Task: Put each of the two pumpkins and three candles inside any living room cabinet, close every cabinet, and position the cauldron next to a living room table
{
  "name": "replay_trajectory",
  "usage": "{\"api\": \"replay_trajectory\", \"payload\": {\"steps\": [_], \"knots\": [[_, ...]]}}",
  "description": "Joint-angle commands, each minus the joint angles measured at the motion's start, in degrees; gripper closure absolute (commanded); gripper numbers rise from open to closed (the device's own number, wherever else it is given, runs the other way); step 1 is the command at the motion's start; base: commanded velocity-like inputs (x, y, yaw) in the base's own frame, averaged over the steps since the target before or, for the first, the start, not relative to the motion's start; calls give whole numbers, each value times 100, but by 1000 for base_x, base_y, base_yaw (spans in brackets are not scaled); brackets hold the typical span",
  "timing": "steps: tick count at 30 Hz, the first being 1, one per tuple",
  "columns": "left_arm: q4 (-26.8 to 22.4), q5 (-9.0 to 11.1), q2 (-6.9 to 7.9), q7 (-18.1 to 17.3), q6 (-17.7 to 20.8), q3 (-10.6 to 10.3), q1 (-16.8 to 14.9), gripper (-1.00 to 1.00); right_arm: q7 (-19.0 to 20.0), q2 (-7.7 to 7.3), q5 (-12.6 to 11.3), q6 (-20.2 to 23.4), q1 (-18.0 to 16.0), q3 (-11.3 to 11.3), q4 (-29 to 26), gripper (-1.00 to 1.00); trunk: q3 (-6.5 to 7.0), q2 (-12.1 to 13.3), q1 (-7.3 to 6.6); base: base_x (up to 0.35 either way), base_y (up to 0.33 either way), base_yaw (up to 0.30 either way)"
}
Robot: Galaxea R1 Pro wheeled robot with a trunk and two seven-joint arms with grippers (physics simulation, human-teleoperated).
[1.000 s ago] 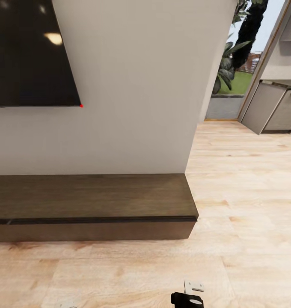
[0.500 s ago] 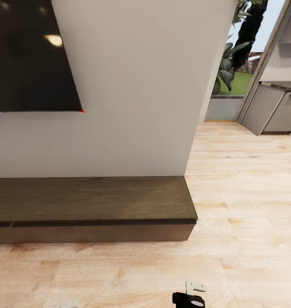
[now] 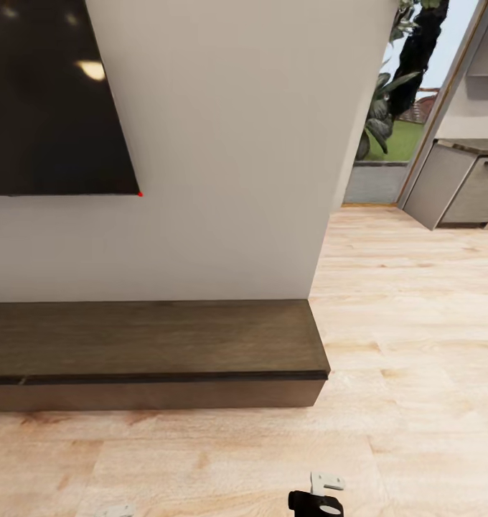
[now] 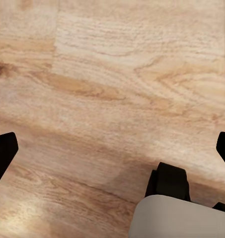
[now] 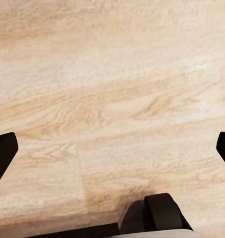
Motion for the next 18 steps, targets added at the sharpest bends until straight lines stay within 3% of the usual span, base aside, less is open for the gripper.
{"api": "replay_trajectory", "payload": {"steps": [1,18], "knots": [[0,0,0,1,-1,-20,1,-100,-1,3,5,3,0,0,1,-100,19,42,-23,0,0,0],[0,0,-7,2,-2,-49,0,-100,-6,37,42,9,0,21,0,-100,19,42,-23,0,0,0]]}}
